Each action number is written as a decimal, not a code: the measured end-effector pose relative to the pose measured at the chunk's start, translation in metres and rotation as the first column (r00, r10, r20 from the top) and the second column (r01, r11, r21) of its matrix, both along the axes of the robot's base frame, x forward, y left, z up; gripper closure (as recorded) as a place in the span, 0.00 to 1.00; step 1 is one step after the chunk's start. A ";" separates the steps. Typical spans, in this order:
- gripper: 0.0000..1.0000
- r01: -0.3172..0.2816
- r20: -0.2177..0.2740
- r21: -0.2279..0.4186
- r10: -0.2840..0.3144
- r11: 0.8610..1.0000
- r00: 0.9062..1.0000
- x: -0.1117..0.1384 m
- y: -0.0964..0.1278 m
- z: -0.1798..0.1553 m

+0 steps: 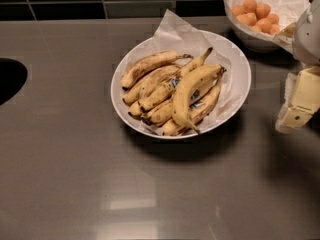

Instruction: Pick banana from white bowl

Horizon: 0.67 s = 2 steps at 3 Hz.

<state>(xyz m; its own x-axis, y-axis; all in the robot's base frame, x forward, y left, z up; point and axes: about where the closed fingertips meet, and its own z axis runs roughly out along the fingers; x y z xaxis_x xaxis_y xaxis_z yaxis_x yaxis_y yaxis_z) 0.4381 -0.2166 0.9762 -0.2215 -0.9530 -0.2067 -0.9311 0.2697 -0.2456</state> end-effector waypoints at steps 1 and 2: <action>0.00 0.000 0.000 0.000 0.000 1.000 1.000 0.000 0.000 0.000; 0.00 -0.184 -0.028 0.010 0.185 0.983 0.982 0.002 0.054 0.000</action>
Offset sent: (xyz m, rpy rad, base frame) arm 0.0008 0.1405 -0.0029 0.0186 0.1080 0.5076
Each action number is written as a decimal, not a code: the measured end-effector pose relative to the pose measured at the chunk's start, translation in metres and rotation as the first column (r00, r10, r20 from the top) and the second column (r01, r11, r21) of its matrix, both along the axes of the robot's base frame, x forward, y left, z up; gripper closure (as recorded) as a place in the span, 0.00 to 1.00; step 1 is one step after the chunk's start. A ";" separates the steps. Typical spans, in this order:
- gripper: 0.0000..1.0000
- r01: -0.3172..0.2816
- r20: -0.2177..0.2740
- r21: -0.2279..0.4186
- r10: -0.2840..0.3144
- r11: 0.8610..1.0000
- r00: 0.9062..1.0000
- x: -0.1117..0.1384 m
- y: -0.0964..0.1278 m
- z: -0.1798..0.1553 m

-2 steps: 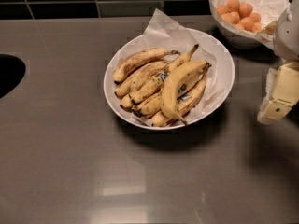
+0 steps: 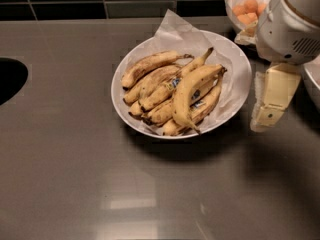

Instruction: Pick banana from white bowl

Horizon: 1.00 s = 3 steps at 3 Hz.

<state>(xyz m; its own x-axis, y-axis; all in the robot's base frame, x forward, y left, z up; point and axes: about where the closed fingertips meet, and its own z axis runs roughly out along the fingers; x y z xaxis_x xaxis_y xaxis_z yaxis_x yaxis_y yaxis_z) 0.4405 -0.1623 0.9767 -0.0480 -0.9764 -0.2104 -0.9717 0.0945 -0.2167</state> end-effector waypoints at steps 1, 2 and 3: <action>0.00 -0.292 -0.046 0.037 0.294 0.956 0.955 -0.005 0.085 -0.004; 0.03 -0.293 -0.030 0.039 0.294 0.955 0.955 -0.002 0.087 -0.001; 0.22 -0.303 -0.018 0.045 0.304 0.952 0.952 0.000 0.090 -0.001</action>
Offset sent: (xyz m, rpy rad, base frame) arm -0.0059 0.0701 -0.0058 0.0220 0.0636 0.2539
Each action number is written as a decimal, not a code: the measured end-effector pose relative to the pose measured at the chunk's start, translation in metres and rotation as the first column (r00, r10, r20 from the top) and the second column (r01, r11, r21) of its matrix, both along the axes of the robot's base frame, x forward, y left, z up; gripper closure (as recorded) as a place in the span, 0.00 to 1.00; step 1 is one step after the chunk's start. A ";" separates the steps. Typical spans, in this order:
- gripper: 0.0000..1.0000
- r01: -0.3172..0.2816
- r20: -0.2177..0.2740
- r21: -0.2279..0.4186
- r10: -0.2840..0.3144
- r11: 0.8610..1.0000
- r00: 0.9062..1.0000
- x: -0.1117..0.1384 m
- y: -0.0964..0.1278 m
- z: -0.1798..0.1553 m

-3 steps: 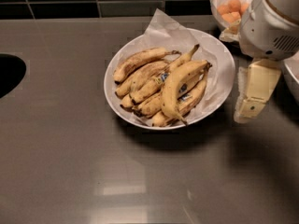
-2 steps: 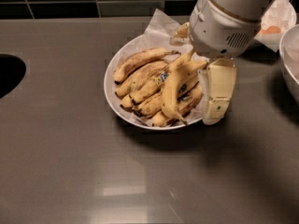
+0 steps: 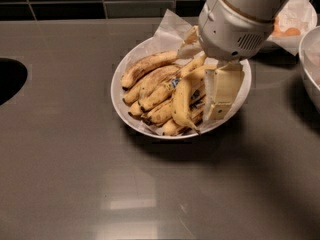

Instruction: Pick banana from white bowl

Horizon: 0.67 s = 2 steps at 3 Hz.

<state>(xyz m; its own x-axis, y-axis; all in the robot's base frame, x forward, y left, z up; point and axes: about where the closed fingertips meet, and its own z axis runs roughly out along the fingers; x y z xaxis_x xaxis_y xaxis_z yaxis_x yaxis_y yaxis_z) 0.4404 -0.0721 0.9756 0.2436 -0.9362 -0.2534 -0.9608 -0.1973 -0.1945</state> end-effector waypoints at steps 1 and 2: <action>0.29 -0.034 -0.031 0.006 0.034 0.999 0.999 0.000 0.000 -0.003; 0.29 -0.062 -0.064 0.022 0.063 0.998 0.996 0.003 -0.001 -0.008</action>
Offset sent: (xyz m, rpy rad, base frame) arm -0.0042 -0.0125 -0.0202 0.0075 0.1669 0.1069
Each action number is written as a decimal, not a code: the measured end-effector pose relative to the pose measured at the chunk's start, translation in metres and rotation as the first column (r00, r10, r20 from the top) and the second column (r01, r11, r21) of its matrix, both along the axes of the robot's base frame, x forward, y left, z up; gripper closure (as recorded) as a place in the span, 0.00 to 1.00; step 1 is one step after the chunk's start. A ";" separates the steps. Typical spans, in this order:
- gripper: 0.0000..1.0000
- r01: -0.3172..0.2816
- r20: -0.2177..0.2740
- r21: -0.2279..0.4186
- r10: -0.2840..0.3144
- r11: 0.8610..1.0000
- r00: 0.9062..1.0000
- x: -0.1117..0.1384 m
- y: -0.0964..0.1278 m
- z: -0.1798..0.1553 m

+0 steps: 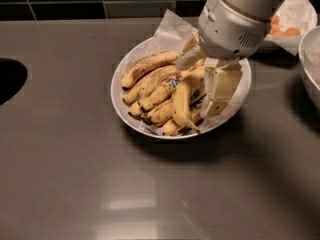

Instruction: Pick banana from white bowl

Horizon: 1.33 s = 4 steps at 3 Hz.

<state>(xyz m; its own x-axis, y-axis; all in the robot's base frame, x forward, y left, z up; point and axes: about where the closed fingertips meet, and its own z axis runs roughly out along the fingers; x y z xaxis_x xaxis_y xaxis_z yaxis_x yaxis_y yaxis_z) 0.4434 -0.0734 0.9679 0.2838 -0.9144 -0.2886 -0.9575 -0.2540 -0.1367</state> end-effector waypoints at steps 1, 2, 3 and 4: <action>0.32 -0.055 -0.014 0.008 0.056 0.998 0.998 0.011 0.009 -0.004; 0.35 -0.082 -0.027 -0.003 0.082 0.997 0.996 0.017 0.016 -0.008; 0.46 -0.098 -0.042 -0.030 0.096 0.995 0.994 0.022 0.023 -0.015; 0.45 -0.100 -0.050 -0.051 0.098 0.994 0.994 0.023 0.025 -0.020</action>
Offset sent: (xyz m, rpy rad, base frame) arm 0.0078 0.0113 -0.0175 -0.0674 0.1211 0.1374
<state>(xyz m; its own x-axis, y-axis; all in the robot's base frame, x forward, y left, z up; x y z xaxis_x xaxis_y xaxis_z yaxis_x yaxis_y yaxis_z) 0.4664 -0.0484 0.9481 0.3607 -0.8970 -0.2554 -0.9324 -0.3536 -0.0751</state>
